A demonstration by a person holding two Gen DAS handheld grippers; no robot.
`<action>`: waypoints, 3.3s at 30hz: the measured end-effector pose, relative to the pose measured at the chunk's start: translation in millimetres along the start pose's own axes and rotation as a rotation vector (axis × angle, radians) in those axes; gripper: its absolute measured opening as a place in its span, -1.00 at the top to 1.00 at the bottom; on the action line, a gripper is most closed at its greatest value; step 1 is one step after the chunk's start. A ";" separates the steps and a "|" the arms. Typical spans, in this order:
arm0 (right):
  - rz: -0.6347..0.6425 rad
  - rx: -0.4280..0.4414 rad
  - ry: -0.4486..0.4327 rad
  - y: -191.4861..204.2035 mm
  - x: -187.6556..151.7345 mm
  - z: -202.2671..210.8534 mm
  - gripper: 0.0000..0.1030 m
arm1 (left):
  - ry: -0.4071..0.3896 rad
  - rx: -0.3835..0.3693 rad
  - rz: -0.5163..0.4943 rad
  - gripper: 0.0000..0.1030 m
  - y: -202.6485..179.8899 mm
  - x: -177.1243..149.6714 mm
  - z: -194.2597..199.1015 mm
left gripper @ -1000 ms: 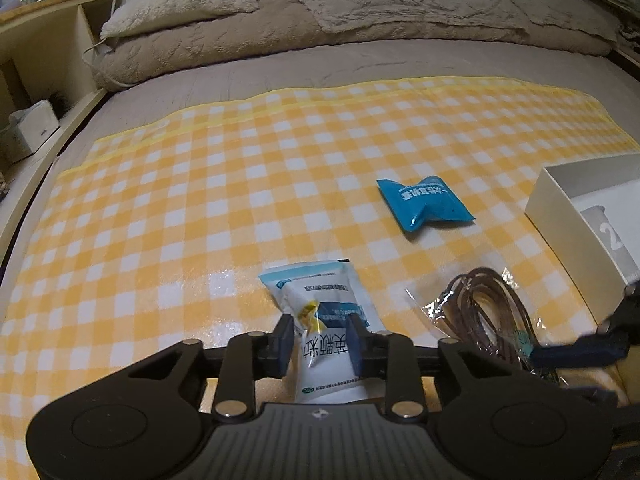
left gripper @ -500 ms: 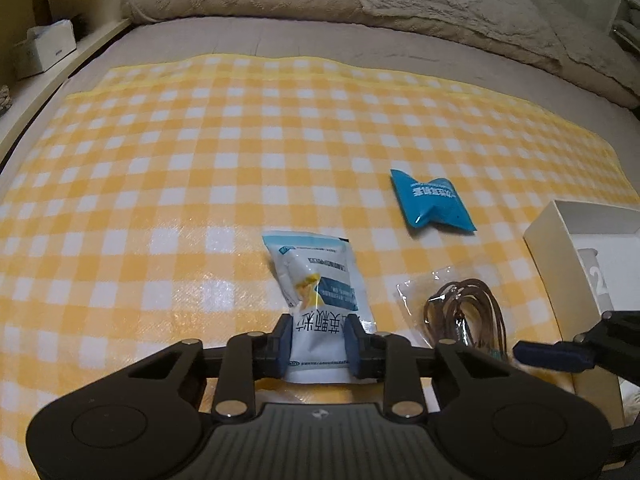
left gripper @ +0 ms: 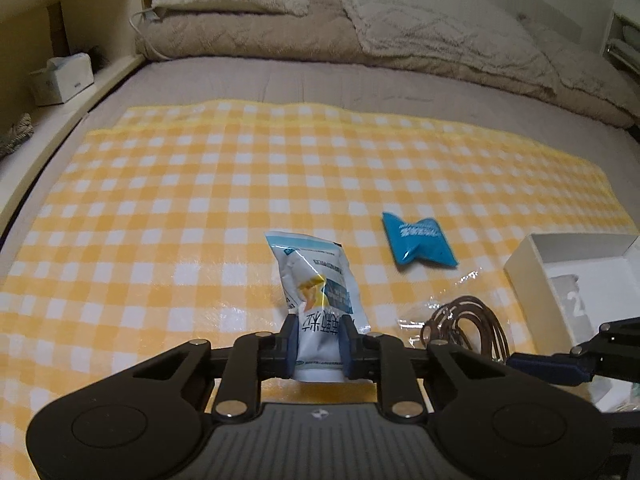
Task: Organize soft objects
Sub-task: 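Lift the white-blue packet with the left tool while the right tool lifts the dark cord bag, then carry both items into the white box and open both tools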
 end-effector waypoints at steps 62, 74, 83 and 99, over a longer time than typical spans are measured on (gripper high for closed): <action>-0.334 -0.338 -0.082 -210.6 -133.7 158.5 0.60 | 0.127 -0.472 -0.071 0.30 -245.6 -57.5 -29.4; -0.351 -0.362 -0.082 -220.0 -122.7 129.7 0.42 | 0.039 -0.498 -0.199 0.80 -253.5 -53.8 -20.8; -0.357 -0.368 -0.060 -221.4 -123.3 130.3 0.38 | 0.106 -0.410 -0.344 0.98 -271.7 -78.7 -50.6; -0.316 -0.334 -0.003 -219.5 -121.7 112.4 0.40 | 0.024 -0.481 -0.220 0.97 -253.1 -58.1 -51.5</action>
Point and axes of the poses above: each gripper's, at about its wrist camera, not at the fingertips, and z roughly against the way its jaws point, y to its left, x to its top, the point moved 1 cm from there along -z, roughly the way its jaws point, and after that the axes turned 8 degrees about z, right-handed, at the moved point
